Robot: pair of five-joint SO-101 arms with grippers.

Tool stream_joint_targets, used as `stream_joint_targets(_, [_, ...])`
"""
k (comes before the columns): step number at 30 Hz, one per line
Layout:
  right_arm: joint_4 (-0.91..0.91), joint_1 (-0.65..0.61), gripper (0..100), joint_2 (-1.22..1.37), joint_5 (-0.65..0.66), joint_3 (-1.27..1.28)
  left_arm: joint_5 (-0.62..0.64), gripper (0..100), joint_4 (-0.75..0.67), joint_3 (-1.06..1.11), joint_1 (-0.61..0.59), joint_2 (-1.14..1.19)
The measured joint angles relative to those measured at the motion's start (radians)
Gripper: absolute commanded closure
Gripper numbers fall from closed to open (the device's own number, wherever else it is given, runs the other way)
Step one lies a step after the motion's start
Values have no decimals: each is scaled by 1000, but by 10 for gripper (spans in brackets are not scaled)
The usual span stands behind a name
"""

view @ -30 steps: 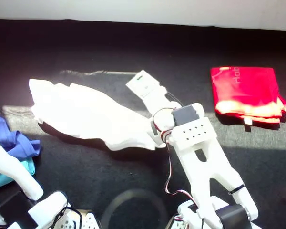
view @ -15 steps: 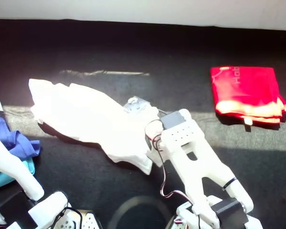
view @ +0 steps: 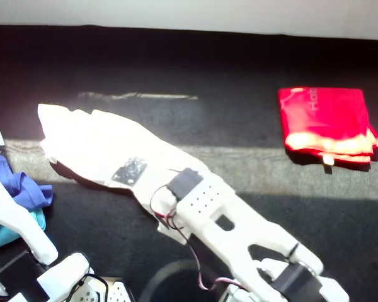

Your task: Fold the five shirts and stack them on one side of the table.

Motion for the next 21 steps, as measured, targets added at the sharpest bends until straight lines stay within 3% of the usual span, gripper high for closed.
stream_joint_targets(8, [-104, 60, 762, 241, 0, -6, 0, 793, 0, 0, 0, 0])
stream_joint_targets(21, [-206, 61, 786, 400, -3, -15, 0, 793, 0, 0, 0, 0])
